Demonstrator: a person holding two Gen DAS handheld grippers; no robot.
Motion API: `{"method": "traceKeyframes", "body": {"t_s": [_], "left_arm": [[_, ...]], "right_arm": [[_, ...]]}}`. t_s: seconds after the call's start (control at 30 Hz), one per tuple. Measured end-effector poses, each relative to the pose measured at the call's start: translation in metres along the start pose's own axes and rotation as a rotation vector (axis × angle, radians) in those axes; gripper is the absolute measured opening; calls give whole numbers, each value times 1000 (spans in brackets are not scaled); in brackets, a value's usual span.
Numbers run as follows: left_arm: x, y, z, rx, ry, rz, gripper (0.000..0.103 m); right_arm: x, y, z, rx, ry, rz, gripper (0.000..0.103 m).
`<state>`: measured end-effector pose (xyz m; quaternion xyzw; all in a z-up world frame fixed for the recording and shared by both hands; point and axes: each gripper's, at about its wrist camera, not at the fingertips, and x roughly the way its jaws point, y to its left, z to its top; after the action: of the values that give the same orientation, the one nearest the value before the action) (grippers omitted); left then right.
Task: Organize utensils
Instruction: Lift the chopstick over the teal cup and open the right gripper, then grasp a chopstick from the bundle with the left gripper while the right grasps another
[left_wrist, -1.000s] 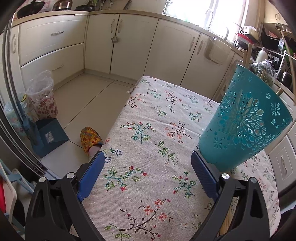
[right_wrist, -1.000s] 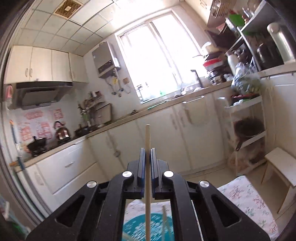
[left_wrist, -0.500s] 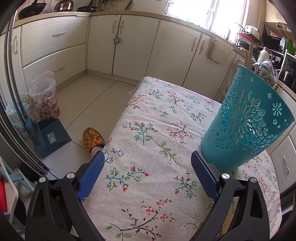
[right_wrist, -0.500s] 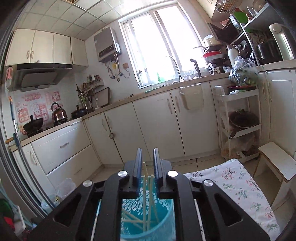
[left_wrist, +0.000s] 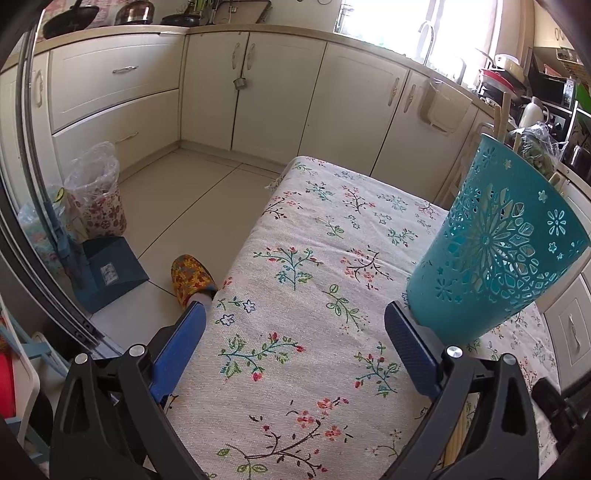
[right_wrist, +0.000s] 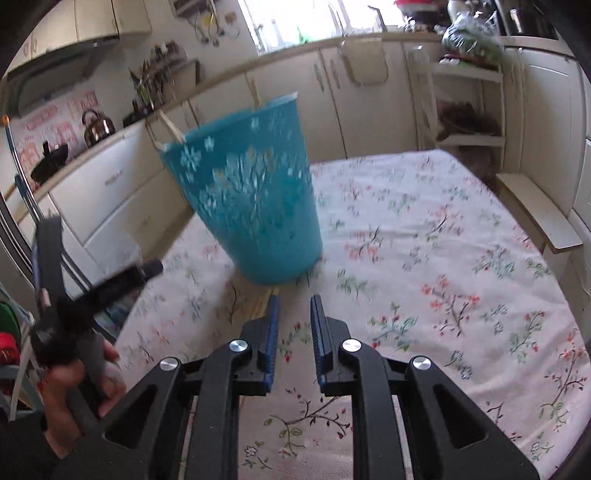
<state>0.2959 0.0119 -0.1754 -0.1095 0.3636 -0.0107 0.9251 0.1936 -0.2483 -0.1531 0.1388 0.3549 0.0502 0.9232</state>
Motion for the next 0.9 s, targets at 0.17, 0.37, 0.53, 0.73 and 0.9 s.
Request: {"method": "traceKeyframes", "body": {"t_s": [0.17,0.37,0.53,0.73,0.9], "left_arm": [[-1,2,0,-10,-3,-1,94],[0,3,0,-8,-3,-5,95],[0,4,-1,-14,-3,-12,95],[1,2,-1,-1,4,-10,95],[2,-1,-1,6,8,-8,95]], "right_arm": [[21,9,-13,-32,86,8,18],[38,20,-12,-51,134,-3,17],[51,26,-12,-75,155,-29,16],[55,30,-10,-87,170,-20,16],[55,33,-12,-125,179,-43,12]]}}
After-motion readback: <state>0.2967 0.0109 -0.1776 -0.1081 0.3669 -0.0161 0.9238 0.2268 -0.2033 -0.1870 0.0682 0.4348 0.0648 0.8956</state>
